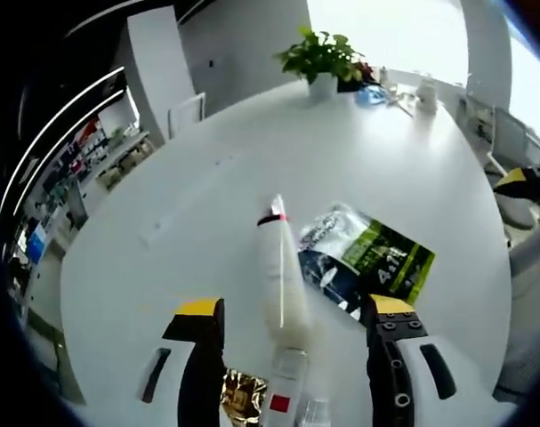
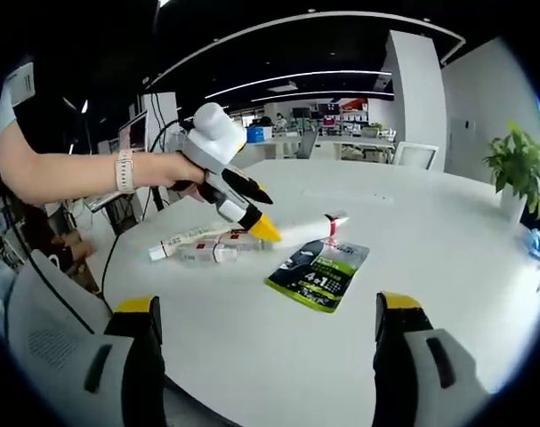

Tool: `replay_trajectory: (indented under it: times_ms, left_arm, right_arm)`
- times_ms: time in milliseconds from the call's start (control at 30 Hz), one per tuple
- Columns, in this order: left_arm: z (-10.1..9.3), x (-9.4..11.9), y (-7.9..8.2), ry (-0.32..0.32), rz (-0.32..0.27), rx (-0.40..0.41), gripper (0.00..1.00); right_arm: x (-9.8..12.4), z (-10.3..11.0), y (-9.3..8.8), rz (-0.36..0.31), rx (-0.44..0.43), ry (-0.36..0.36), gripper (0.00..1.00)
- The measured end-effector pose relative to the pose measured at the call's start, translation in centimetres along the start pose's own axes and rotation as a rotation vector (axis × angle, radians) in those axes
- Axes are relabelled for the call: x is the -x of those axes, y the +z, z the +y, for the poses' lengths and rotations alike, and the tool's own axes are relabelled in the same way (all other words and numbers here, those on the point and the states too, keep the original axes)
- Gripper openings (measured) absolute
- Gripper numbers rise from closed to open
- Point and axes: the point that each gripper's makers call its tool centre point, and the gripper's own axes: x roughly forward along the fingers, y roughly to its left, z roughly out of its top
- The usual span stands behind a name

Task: Arrange the skincare products in the storage area until every visible bottle or jar stands upright without overlapping.

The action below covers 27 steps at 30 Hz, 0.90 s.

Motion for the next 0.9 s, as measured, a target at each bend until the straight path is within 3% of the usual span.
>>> replay_trajectory:
  times_ms: [500, 700, 900]
  left_arm:
    - [-0.1, -2.8, -0.6, -0.055, 0.097, 0.012, 0.45]
    - [-0.6, -4.2, -1.1, -0.083, 0.148, 0.034, 0.45]
    - [-0.4, -5.3, -0.7, -0.072, 0.164, 0.046, 0.44]
  right_arm:
    - [0.0, -0.2, -0.4, 0.014, -0.008, -0.008, 1.00]
    - [0.0, -0.4, -0.5, 0.021, -0.008, -0.014, 1.00]
    - [-0.1, -0.5, -0.7, 0.027, -0.014, -0.015, 1.00]
